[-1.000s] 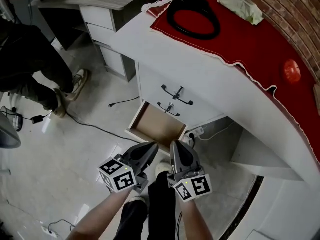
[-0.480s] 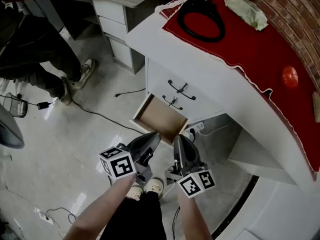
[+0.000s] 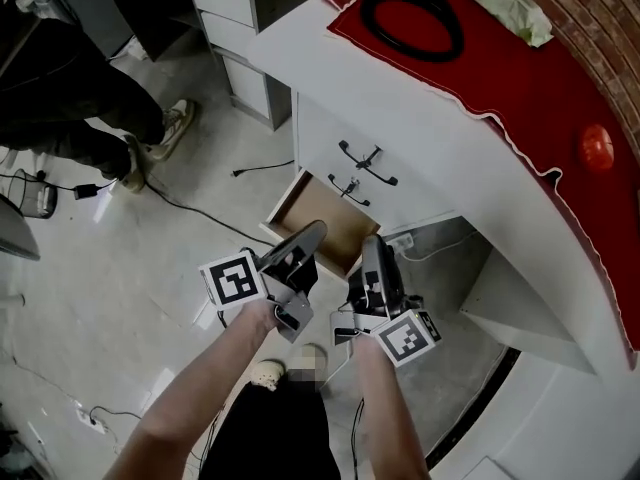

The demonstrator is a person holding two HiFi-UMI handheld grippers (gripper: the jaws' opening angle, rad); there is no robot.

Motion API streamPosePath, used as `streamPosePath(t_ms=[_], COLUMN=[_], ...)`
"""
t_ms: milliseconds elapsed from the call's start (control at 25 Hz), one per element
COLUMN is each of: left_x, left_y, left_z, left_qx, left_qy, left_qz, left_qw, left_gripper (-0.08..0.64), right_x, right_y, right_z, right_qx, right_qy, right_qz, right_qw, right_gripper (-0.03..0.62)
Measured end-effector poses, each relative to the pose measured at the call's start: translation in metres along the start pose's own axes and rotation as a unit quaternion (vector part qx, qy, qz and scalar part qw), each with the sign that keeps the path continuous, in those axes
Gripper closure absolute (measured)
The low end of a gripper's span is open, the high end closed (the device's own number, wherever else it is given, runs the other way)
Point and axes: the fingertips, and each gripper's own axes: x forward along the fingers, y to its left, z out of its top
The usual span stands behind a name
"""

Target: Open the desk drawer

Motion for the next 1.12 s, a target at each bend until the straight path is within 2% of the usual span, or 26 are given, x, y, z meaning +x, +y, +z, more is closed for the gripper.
streamPosePath(t_ms=[80, 120, 240, 400, 480, 600, 760, 920, 1120], left_x=[0.009, 0.015, 0.036, 0.067, 0.081, 0.095, 0.107, 0.118, 0.119], left_y=[0.007, 0.009, 0.011, 0.017, 0.019, 0.018, 0.018, 0.011, 0.008], left_z=[0.012, 0.018, 0.034, 0.054, 0.055, 0.047, 0.048, 0.054, 0.052], left_qx=[-0.033, -0.037, -0.022, -0.045, -0.039, -0.033, -0.070, -0.069, -0.080], left_qy=[-0.014, -0.017, -0.004, -0.013, -0.003, 0.013, -0.002, -0.004, -0.017], left_qz=[0.012, 0.015, 0.020, 0.014, 0.012, 0.009, 0.004, -0.014, -0.027], left_qw=[0.9993, 0.9991, 0.9996, 0.9988, 0.9992, 0.9993, 0.9976, 0.9975, 0.9963], left_gripper=[0.543, 0.531, 0.425, 0.403, 0.400, 0.400, 0.400, 0.400, 0.425], right_x=[0.009, 0.013, 0.028, 0.039, 0.039, 0.036, 0.032, 0.027, 0.021], right_y=[-0.004, -0.004, -0.004, -0.005, -0.008, -0.017, -0.017, -0.021, -0.033], right_z=[0.001, 0.003, 0.013, 0.022, 0.022, 0.021, 0.028, 0.031, 0.036], right_qx=[0.008, 0.012, 0.016, 0.011, 0.009, -0.012, -0.016, -0.031, -0.017], right_qy=[0.006, 0.007, 0.004, 0.011, 0.018, 0.035, 0.037, 0.047, 0.037], right_qz=[-0.001, -0.001, 0.004, 0.017, 0.022, 0.009, 0.015, 0.017, 0.003], right_qw=[1.000, 1.000, 1.000, 1.000, 1.000, 0.999, 0.999, 0.998, 0.999], right_gripper=[0.571, 0.571, 0.569, 0.568, 0.568, 0.568, 0.568, 0.568, 0.568])
